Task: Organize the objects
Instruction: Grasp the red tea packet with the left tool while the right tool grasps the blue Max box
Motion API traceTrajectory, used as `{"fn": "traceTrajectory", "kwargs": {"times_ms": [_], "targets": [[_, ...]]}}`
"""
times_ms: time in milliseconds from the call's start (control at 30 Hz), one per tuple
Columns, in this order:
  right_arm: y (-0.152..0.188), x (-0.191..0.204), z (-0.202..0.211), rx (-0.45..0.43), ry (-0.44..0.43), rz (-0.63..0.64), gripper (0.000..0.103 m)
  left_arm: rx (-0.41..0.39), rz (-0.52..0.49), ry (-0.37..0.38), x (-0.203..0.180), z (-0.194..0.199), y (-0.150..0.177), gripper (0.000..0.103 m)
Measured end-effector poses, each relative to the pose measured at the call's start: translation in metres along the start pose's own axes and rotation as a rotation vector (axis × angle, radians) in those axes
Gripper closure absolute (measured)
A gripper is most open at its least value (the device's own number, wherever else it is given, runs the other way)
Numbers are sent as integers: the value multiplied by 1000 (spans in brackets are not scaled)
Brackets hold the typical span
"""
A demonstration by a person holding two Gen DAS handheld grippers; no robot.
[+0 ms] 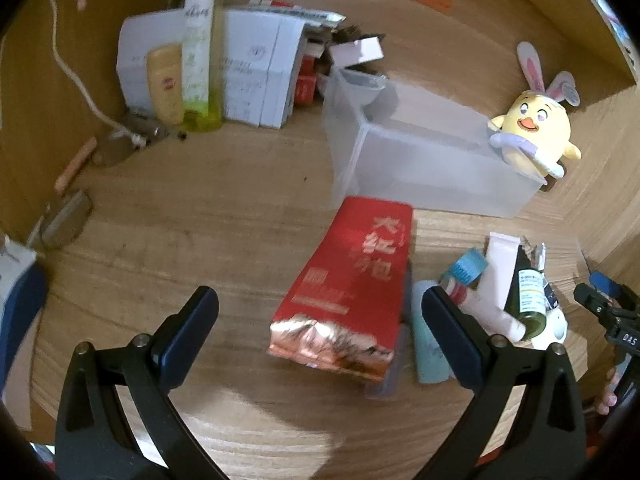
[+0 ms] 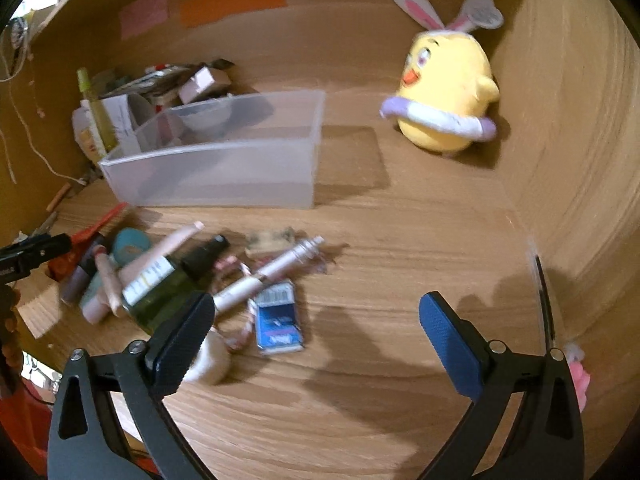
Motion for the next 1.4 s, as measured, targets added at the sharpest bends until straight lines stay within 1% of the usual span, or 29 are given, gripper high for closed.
{"fn": "traceTrajectory", "kwargs": {"times_ms": [67,100,167,200,233,300,367,400,433,500,567,633,733,833,967,1067,1200,1233,1267,1400], "targets": [[3,-2,-3,19,-7,-10,10,-1,4,-2,-1,0,3,0],[4,-2,-5,30,-14,-12,12,-5,4,-3,-1,0,4,0],[7,1,-10,49,-31,-6,16,-11,-4,-8,-3,0,4,7],[8,3,-12,55,-37,2,17,-8,-13,-6,-3,-1,4,18],[9,5,-16,63,-40,12,20,2,-21,-5,-4,-2,4,25],[11,8,-23,77,-40,28,27,0,-15,-3,-2,-3,4,26],[13,9,-29,93,-37,32,40,-4,-10,-3,-1,-2,5,29],[14,9,-31,102,-40,29,43,-6,-10,-3,-1,-2,4,31],[15,9,-33,109,-47,23,45,-6,-13,-4,-1,-2,4,31],[15,8,-33,104,-48,17,46,-4,-10,-4,0,-2,5,31],[15,7,-33,96,-39,21,52,-10,-9,-2,0,-1,4,33],[15,5,-32,95,-37,20,54,-18,-16,-2,-1,3,3,36],[14,2,-31,88,-21,31,55,-33,-27,2,-3,10,-2,39],[14,5,-32,101,-32,57,55,-40,-44,-12,-5,16,-6,41],[13,13,-36,97,-40,93,55,-50,-37,-25,-4,22,-9,42],[12,15,-42,95,-17,114,54,-64,-39,-34,-4,27,-12,42],[11,18,-42,87,-25,126,56,-87,-44,-44,-6,35,-17,42],[10,18,-42,81,-26,122,65,-93,-47,-43,-8,37,-19,42],[10,18,-41,81,-26,121,77,-101,-53,-45,-9,40,-21,42],[10,14,-39,82,-34,97,78,-139,-83,-49,-18,51,-29,42]]}}
Point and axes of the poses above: each gripper's, at about its wrist camera, not at the fingertips, and z roughly against the way its jaws point, x to its left, y to its underside, the point moved 8 cm from there along -z, roughly the way its jaws point, and after that the axes turned 14 degrees about -z, right-handed, at the moved point
